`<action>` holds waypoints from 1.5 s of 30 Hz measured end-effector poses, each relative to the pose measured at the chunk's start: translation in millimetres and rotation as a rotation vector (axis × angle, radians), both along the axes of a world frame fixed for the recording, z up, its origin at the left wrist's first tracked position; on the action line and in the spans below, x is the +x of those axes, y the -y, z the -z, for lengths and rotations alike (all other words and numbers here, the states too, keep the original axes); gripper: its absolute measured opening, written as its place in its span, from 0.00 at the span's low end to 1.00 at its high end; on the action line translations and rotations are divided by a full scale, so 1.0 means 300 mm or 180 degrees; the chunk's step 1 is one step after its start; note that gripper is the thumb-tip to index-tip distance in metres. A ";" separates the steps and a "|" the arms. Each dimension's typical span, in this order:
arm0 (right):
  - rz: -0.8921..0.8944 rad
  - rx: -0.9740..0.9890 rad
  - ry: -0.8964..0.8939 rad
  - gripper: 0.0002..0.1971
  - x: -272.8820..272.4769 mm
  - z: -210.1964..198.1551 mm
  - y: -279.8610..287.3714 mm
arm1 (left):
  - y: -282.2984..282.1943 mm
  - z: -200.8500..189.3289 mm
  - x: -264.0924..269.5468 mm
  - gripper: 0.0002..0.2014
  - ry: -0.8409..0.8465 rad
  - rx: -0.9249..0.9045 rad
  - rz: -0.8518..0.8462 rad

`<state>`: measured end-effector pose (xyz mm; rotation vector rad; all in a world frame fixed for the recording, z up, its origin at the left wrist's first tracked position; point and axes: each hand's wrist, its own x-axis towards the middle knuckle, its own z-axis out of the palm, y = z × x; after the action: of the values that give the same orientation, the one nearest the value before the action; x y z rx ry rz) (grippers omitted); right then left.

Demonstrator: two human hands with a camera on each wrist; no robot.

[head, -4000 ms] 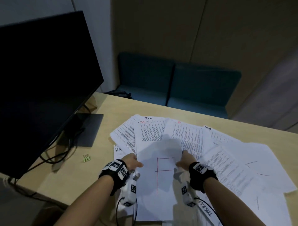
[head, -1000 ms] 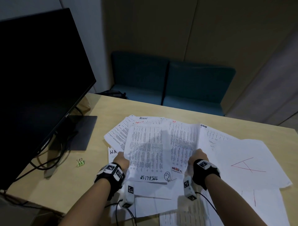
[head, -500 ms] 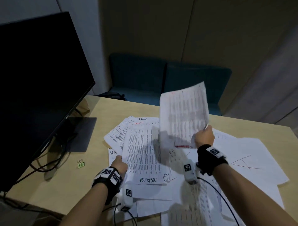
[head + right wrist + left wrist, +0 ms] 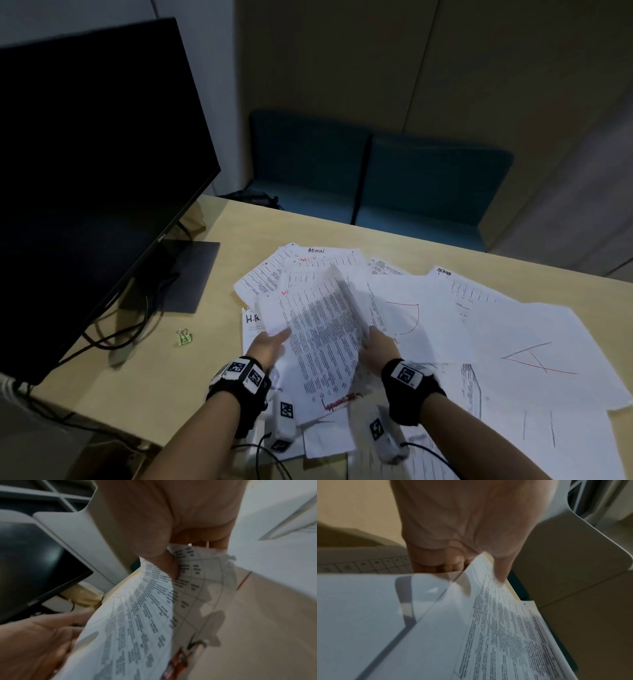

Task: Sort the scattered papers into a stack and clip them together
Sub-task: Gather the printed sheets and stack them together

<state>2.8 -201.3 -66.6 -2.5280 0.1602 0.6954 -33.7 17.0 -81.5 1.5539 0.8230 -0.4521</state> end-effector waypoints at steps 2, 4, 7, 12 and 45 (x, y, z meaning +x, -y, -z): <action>-0.0035 -0.0030 0.0010 0.06 0.007 -0.003 -0.001 | -0.006 0.008 -0.014 0.21 -0.0032 0.0335 0.0192; 0.0108 -0.0136 0.0177 0.14 0.029 -0.010 0.008 | -0.027 0.037 -0.017 0.20 -0.0037 0.0608 0.0118; 0.0588 -0.0477 0.0355 0.23 0.086 -0.024 0.032 | -0.115 0.165 0.005 0.22 -0.0068 0.0667 -0.0206; 0.0747 -0.0906 -0.0151 0.30 0.147 -0.028 0.060 | -0.169 0.115 -0.023 0.13 -0.0227 0.0934 -0.0300; 0.1208 0.0135 0.1841 0.11 0.196 -0.288 0.197 | -0.156 -0.007 -0.032 0.13 -0.0287 0.1504 0.0633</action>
<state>61.7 -260.5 20.0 -2.4449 0.3965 -0.1812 -43.4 63.9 -79.4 2.0775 0.8902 -0.4971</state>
